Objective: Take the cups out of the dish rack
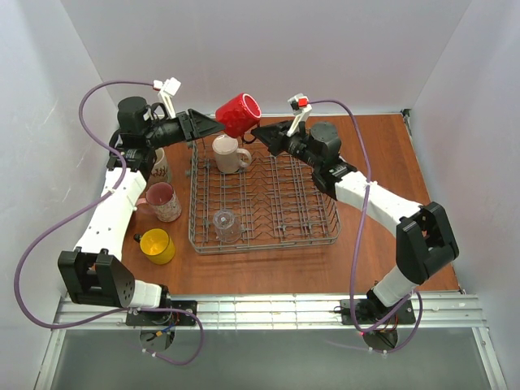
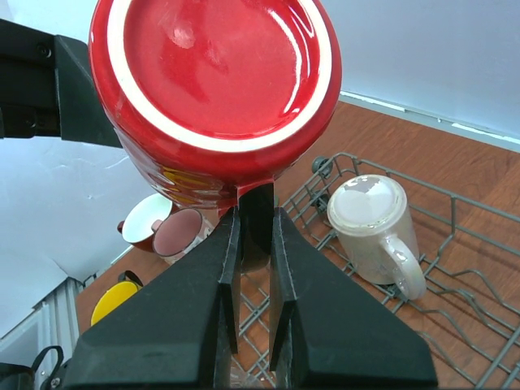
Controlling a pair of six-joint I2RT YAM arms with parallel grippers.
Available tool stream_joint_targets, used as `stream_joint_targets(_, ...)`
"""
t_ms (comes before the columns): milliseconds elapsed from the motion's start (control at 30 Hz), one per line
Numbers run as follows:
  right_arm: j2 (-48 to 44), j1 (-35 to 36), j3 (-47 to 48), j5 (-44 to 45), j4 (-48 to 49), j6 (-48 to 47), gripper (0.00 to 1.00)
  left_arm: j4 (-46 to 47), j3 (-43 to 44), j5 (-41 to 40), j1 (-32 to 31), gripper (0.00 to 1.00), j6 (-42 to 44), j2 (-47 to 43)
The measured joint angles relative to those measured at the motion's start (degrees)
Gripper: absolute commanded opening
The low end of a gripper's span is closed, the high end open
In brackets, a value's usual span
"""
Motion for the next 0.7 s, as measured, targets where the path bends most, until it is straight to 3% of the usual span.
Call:
stream_joint_targets(467, -0.22, 0.68, -0.52, 0.00, 2.78, 3.02, 0.01, 2.29, 0.00, 0.81, -0.15, 0.61, -1.11, 1.46)
stream_joint_targets(700, -0.02, 1.33, -0.52, -0.70, 4.72, 5.29, 0.01, 5.01, 0.00, 1.42, -0.28, 0.48, -3.41, 2.84)
